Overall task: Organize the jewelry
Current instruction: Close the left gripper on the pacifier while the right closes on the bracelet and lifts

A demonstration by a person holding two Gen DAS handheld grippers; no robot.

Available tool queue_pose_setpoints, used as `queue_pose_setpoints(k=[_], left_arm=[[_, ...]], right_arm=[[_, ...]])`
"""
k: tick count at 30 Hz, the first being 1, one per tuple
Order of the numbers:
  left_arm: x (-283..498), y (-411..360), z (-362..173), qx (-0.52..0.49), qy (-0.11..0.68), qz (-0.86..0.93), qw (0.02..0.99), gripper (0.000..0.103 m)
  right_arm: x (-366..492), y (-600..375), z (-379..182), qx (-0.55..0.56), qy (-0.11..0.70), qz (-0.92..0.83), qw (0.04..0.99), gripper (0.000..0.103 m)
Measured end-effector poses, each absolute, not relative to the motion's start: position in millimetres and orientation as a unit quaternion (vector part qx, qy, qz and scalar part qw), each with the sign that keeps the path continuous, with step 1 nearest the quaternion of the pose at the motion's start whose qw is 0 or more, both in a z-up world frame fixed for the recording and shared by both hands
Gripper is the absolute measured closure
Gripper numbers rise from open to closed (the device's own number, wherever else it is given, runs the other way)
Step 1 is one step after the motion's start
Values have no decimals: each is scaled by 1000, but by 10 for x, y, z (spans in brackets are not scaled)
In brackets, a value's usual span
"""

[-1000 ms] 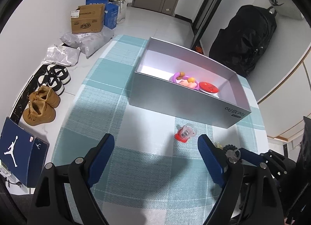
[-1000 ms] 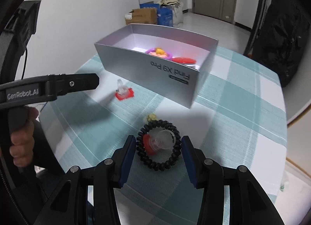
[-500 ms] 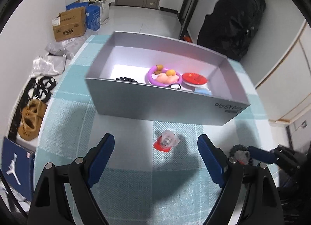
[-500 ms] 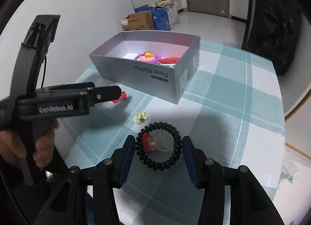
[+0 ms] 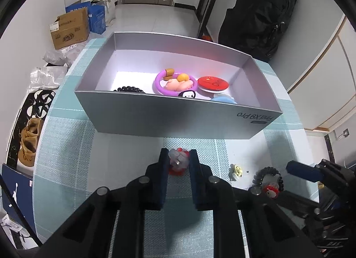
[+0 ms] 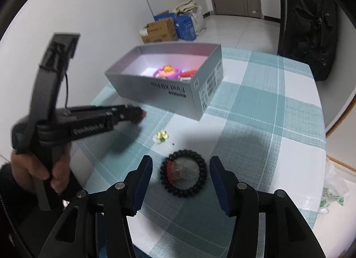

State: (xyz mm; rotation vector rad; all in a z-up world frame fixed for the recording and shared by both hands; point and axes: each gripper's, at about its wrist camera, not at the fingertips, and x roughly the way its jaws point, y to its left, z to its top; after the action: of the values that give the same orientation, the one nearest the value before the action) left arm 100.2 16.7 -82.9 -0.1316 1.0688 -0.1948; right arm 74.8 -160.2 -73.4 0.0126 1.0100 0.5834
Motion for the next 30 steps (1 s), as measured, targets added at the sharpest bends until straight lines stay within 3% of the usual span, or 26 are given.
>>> queue_pose_setpoints(k=[7, 18, 23, 30], left_arm=[[1008, 196, -807, -75, 508, -91, 853, 90], [964, 206, -743, -79, 498, -97, 858, 90], [975, 259, -741, -89, 499, -95, 857, 90], [974, 281, -736, -98, 497, -95, 857, 90]], right_arm=[[696, -1563, -733, 3, 478, 282, 832, 51], [741, -1530, -818, -10, 478, 275, 834, 63], [731, -1544, -823, -23, 477, 264, 838, 75], [615, -1436, -796, -75, 456, 263, 847, 76]])
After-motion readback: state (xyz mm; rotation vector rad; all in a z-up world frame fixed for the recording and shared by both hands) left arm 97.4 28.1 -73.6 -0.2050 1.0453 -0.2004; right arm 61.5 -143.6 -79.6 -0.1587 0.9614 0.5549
